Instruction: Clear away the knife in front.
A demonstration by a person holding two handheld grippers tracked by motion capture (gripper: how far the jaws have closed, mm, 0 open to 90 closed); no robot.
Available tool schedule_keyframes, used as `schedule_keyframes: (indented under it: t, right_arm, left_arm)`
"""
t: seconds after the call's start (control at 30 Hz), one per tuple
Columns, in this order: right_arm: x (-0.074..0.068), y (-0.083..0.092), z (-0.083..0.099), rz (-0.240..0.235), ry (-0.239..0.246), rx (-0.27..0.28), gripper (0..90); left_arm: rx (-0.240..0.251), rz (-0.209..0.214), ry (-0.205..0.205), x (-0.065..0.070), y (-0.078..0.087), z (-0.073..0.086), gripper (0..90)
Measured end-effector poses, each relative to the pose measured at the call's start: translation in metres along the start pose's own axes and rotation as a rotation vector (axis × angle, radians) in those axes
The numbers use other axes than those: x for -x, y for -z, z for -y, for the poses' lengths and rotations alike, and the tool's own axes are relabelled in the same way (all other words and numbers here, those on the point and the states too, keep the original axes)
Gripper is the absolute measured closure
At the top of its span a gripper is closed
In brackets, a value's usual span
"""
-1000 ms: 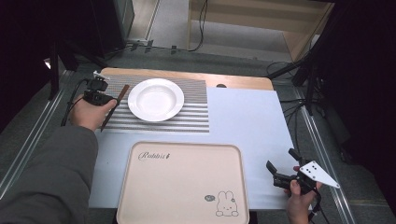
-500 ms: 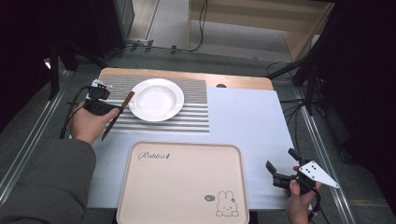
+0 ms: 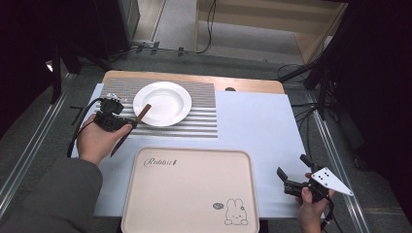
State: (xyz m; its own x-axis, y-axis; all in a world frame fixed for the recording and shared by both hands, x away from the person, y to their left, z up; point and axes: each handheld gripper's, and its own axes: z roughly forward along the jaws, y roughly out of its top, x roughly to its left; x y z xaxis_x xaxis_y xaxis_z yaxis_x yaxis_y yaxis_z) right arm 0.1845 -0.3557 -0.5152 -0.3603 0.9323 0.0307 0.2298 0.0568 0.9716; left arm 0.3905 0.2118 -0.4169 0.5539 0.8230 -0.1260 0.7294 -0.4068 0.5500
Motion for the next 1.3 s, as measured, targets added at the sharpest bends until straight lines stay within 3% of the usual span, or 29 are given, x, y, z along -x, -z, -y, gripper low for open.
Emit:
schedule_keyframes:
  t: [0.27, 0.6, 0.93, 1.3]
  right_arm:
    - [0.000, 0.000, 0.000, -0.001, 0.002, 0.000, 0.0]
    - [0.000, 0.000, 0.000, 0.000, 0.005, -0.001, 0.0]
    - [-0.001, 0.000, 0.000, 0.001, 0.007, -0.003, 0.0]
    - [-0.001, 0.000, 0.000, 0.001, 0.009, -0.003, 0.0]
  left_arm:
    - [0.019, 0.020, -0.032, 0.022, 0.009, 0.012, 78.0]
    - [0.051, 0.062, -0.032, 0.045, 0.020, 0.031, 78.0]
    - [0.028, 0.093, -0.064, 0.076, 0.018, 0.058, 77.9]
    - [0.015, 0.154, -0.022, 0.093, 0.011, 0.087, 77.9]
